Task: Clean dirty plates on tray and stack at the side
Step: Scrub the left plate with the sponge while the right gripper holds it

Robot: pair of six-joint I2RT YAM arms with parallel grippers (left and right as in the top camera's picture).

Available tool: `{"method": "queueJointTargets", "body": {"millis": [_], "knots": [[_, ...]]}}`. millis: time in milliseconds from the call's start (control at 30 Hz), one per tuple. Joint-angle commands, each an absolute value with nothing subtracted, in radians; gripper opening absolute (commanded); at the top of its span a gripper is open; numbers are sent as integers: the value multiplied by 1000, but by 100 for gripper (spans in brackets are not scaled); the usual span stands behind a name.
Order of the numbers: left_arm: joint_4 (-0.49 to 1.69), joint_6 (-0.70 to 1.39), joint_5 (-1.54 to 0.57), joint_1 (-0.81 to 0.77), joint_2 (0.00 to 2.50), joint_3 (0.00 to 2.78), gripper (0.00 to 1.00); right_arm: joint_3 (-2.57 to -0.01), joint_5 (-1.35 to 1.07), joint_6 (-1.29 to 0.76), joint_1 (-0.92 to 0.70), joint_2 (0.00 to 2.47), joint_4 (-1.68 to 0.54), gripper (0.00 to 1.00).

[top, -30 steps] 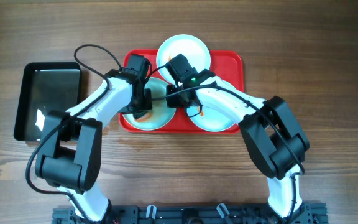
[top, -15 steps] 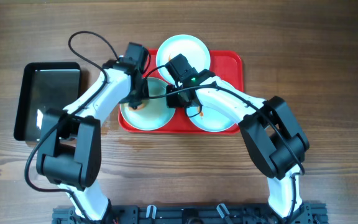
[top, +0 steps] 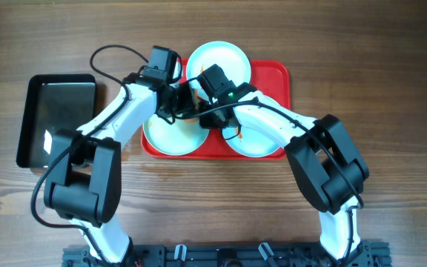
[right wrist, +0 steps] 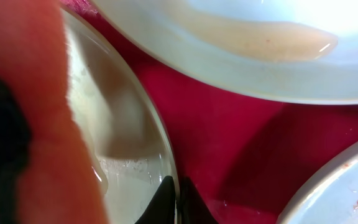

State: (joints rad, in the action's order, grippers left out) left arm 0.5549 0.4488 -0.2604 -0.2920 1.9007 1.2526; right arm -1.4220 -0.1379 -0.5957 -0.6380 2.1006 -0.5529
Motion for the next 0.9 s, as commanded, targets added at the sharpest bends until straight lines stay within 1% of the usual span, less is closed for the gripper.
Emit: {"method": "queueJointTargets", "body": {"millis": [0,133,367,633,733,867], "knots": [[546,488,-279,-332,1945,1241,4,-1412,-135,-605,-643,2128,-562,4],[556,488,-260,-333,1976,1241,4,-1412,-135,-606,-643,2128,-566,4],[675,487,8,-328,1984,1240,4,-1412,-135,-606,-643,2128,-570,4],[800,476,221,-286,1977,1242,4,-1412,-131,-605,-643,2128,-574,4],[862,476,217,-245,1938,1251,4,-1412,-132,-605,-643,2128,-574,5],[865,476,100,-244,1875,1251,4,-1412,-132,-606,-643,2128,-573,4]]}}
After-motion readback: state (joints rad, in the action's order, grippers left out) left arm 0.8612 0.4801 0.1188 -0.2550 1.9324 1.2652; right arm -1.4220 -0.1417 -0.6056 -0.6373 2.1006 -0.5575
